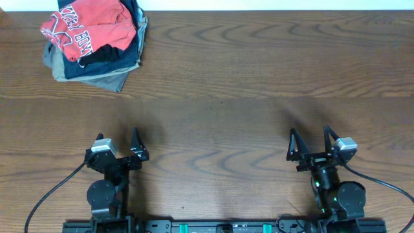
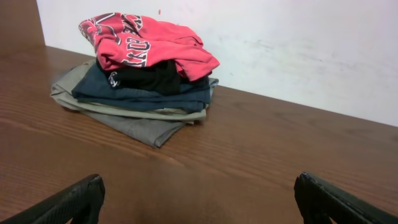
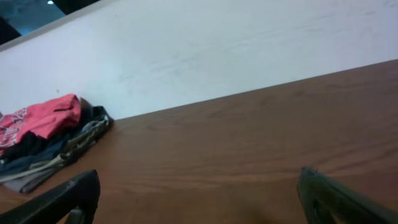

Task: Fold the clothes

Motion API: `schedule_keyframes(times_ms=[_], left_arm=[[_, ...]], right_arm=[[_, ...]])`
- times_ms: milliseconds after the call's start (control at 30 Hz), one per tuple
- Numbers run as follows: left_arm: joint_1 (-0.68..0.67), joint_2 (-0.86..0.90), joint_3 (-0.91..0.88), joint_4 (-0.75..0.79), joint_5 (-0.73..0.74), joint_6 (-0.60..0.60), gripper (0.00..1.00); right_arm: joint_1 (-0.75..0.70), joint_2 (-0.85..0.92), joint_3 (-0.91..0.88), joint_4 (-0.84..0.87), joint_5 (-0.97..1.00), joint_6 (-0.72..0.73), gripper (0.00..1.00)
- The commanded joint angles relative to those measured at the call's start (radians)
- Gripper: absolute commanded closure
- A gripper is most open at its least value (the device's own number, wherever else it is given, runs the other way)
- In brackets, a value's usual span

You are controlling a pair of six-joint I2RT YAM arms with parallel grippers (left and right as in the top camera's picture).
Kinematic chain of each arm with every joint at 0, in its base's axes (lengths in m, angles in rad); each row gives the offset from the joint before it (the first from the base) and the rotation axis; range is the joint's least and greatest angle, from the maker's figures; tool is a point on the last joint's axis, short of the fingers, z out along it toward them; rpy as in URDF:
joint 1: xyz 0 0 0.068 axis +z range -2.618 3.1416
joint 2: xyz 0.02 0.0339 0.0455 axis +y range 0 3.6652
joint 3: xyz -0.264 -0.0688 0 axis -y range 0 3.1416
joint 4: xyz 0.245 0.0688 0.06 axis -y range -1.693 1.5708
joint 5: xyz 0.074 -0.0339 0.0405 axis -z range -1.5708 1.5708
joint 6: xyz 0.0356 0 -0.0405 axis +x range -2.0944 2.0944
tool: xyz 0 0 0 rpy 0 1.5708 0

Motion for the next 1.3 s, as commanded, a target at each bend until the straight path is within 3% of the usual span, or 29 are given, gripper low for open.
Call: schedule_keyframes(times_ms=[0, 433, 1267], left_arm=[[0.006, -0.006, -0.014, -0.037, 0.011, 0.017, 0.02], [0.006, -0.006, -0.014, -0.037, 0.011, 0.017, 0.02], [0.006, -0.006, -0.014, -0.037, 0.011, 0.017, 0.02]], right_arm=[[-0.015, -0.01, -0.017, -0.015, 0.023, -0.048, 0.01], [-0.111, -0.01, -0.017, -0.062, 0.024, -0.109, 0.01], [-0.112, -0.01, -0.017, -0.06, 0.024, -0.109, 0.01]])
